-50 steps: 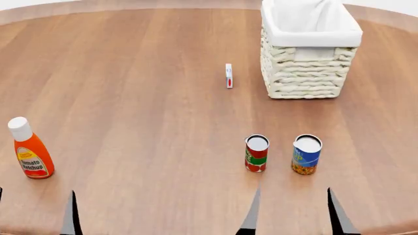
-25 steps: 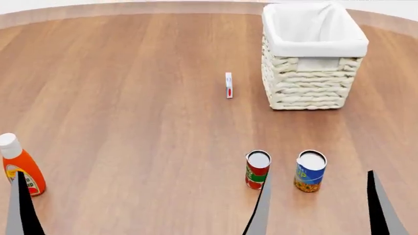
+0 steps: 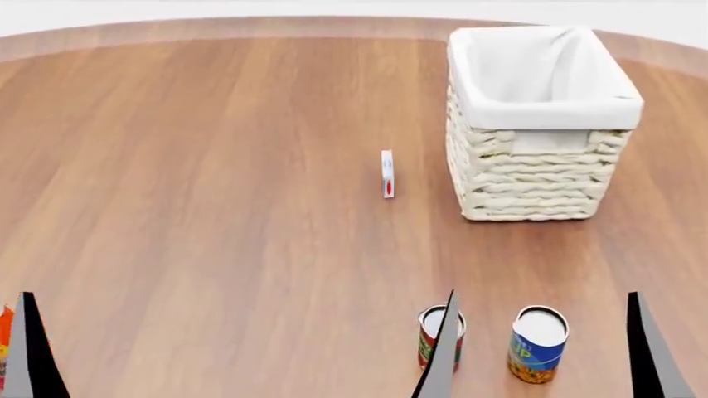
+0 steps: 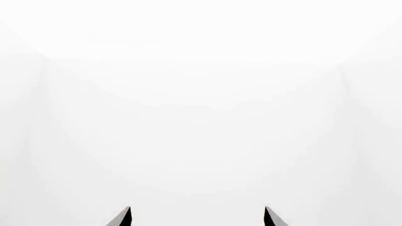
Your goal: Pick up the alphabet soup and the cream cheese box, and put them in the basket.
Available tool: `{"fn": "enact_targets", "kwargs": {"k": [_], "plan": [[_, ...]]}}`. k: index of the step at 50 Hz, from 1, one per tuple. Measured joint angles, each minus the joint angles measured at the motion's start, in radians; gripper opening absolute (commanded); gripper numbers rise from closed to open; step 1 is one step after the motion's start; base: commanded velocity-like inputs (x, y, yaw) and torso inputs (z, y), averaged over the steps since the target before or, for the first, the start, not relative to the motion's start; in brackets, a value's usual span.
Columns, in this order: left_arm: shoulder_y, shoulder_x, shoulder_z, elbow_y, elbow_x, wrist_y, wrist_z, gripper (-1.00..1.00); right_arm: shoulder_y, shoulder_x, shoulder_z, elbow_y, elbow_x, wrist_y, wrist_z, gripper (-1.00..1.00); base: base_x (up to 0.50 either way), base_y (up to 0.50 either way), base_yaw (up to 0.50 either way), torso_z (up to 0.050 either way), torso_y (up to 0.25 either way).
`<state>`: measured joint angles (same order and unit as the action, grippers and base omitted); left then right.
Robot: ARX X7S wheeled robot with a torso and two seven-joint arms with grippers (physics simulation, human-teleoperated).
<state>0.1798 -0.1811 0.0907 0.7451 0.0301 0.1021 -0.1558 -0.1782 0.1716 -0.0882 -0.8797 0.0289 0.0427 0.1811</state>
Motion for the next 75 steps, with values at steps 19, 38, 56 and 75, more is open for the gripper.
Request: {"fn": "enact_targets", "kwargs": {"k": [19,38,56,75], "plan": [[-0.009,-0.015,0.01,-0.01,-0.004,-0.001,-0.016,1.0,0.009,0.016,-0.016,0.007,0.001,0.001,0.016,1.0,0.27,0.0,0.0,0.0,0.0],[-0.015,-0.027,0.021,-0.019,-0.005,0.001,-0.031,1.0,0.011,0.032,-0.025,0.012,0.004,-0.001,0.031,1.0,0.26,0.0,0.0,0.0,0.0],[-0.017,-0.039,0.027,-0.032,-0.013,0.006,-0.044,1.0,0.015,0.045,-0.038,0.016,0.005,0.002,0.042,1.0,0.26,0.0,0.0,0.0,0.001],[-0.026,-0.05,0.036,-0.043,-0.017,0.001,-0.054,1.0,0.025,0.056,-0.05,0.028,0.008,0.004,0.054,1.0,0.26,0.0,0.0,0.0,0.0]]}}
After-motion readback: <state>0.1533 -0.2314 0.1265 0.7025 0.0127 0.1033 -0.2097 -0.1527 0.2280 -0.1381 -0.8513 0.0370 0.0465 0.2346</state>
